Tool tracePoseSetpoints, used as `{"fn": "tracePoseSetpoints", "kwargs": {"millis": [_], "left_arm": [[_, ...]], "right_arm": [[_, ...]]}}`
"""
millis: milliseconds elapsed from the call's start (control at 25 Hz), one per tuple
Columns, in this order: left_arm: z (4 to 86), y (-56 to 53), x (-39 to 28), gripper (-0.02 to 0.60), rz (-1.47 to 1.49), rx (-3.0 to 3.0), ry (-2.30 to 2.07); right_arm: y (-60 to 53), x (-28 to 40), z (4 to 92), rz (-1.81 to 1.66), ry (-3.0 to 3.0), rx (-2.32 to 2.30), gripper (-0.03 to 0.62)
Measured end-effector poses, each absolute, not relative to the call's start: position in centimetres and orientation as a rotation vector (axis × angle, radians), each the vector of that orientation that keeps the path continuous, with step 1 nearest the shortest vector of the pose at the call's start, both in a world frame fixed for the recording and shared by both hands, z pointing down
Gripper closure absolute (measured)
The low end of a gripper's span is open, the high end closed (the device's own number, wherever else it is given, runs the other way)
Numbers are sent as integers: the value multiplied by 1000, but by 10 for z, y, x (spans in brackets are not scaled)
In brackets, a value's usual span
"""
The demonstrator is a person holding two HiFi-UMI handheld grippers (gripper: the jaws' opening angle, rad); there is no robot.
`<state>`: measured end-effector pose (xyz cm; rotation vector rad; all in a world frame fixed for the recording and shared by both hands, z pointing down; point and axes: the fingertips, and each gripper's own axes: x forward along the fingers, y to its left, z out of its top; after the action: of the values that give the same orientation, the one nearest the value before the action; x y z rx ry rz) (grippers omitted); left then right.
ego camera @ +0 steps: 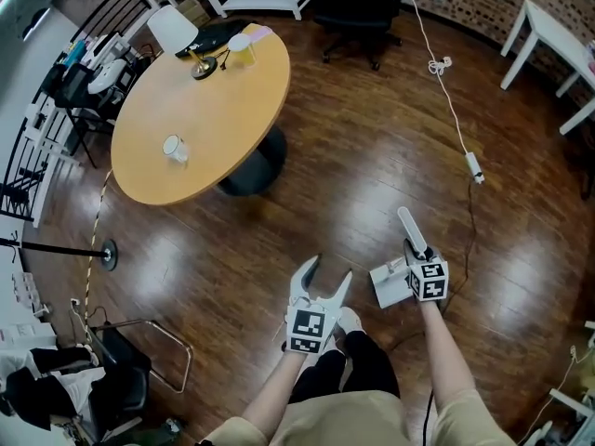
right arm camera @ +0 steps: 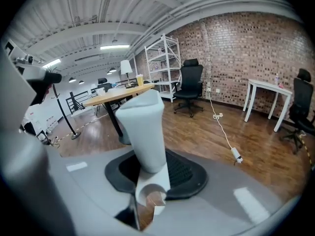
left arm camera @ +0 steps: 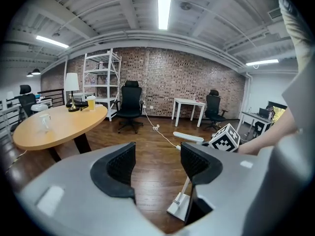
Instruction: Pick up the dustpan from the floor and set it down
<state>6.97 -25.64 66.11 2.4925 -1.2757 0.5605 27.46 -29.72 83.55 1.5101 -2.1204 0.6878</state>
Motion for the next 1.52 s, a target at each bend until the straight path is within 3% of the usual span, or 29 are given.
{"fn": "tracePoseSetpoints", "kwargs": {"millis": [240,360,440,560,920,1520], "left_arm": [[661,-258,51,327,549,2471,-1324],[659,-253,44,327,543,2469,-1337],[656,-251,40,327,538,2474,-1346],[653,-249,33,331,535,2484,-1368],[620,-227,-8,331,464,2444,-1479],[431,-171,-206,324,-1,2245,-2110]], "right_arm": [[-317,269,837,781,-2151,1539,469],[-317,265,835,755,-2178,1534,335],[-312,264,832,687,-2190,1520,199],[-300,265,825,638,-2181,1516,125],[-221,228,725,525,-2267,1621,125],[-222,-44,451,167,-2969,1162,137]]}}
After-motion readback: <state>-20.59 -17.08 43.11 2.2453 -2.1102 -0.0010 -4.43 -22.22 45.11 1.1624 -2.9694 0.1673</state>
